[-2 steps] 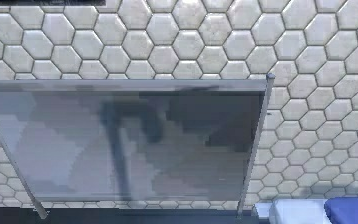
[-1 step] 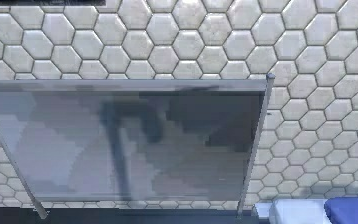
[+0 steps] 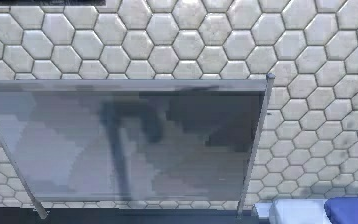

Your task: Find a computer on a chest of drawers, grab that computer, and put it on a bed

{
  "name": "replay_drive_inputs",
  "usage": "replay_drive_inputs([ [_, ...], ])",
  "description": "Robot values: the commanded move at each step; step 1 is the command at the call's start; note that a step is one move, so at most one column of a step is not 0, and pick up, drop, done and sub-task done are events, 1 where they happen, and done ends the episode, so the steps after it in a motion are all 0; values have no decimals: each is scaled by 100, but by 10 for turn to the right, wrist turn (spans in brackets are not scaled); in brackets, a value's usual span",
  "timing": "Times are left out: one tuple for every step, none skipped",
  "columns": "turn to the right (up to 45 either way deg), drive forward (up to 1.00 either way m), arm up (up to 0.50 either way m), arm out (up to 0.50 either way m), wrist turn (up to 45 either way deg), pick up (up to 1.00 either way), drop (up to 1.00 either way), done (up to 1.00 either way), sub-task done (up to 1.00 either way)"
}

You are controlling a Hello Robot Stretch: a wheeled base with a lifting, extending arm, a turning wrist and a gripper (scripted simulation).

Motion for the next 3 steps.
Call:
replay_drive_inputs([
  [0, 0, 10, 0, 0, 0, 0, 0, 0],
  [0, 0, 0, -8, 0, 0, 0, 0, 0],
  [0, 0, 0, 0, 0, 0, 0, 100, 0],
])
